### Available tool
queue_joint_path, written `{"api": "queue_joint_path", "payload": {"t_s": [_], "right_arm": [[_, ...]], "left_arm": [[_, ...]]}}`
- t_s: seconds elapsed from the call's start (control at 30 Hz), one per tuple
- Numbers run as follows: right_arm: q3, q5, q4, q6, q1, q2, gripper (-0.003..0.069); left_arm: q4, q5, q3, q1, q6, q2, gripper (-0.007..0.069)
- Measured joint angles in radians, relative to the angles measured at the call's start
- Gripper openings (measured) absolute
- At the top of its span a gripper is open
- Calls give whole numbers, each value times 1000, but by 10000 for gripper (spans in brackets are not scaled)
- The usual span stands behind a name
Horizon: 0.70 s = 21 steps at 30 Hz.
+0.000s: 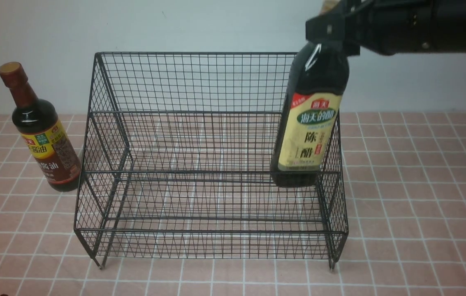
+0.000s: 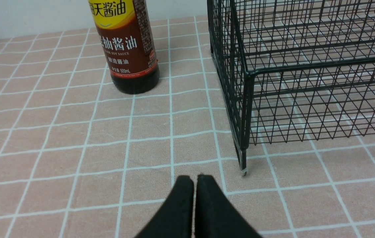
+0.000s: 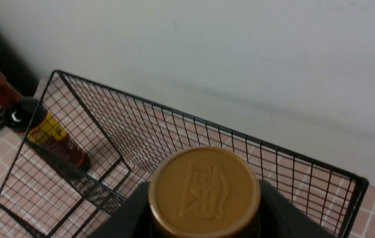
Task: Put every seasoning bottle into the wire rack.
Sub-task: Use the right arm to put the condiment bottle back on the shelf
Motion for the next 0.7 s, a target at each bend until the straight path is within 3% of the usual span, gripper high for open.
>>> {"api": "queue_joint_path", "payload": {"t_s": [0.27,0.7], "right_arm": [[-1,113,-19,0,0,41,333],[-2,151,-34,-1,0,73,333]], "left_arm": [[0,0,0,0,0,0,-7],[0,0,0,0,0,0,-7]]}}
